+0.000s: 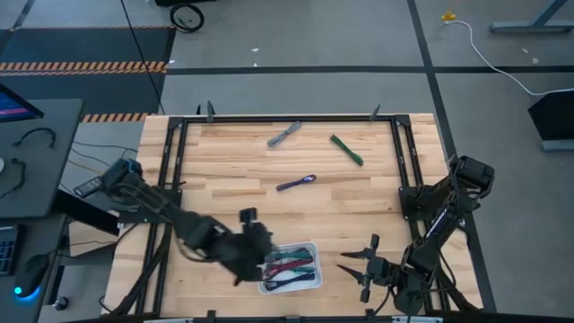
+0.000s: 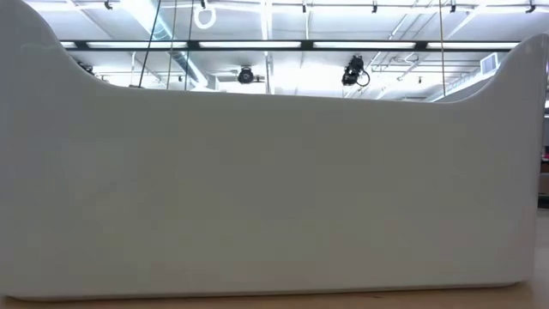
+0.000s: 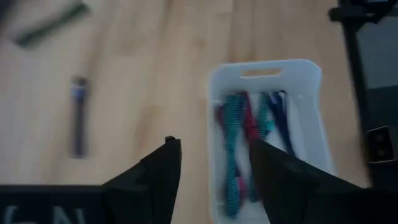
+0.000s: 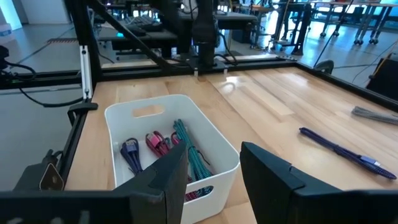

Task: Pick and place USB-C Cables
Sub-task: Put the purple USB cable into the white bin

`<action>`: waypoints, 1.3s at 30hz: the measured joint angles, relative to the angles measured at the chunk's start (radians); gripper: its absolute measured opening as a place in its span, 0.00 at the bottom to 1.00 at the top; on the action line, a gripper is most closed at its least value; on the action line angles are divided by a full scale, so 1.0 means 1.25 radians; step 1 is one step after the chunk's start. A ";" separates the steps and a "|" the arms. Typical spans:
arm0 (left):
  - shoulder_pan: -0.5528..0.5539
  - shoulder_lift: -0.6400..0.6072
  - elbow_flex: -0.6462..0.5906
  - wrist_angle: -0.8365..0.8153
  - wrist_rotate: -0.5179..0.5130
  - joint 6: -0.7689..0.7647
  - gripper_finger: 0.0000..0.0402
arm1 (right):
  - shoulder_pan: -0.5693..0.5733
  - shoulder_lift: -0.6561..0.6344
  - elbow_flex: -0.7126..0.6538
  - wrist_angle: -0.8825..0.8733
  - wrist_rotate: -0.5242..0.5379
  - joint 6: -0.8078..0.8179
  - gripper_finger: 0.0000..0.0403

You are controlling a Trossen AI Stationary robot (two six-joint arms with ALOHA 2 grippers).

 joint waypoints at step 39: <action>0.216 -0.308 -1.110 1.344 -0.097 -0.034 0.21 | -1.035 0.174 0.003 0.166 -1.169 -0.742 0.44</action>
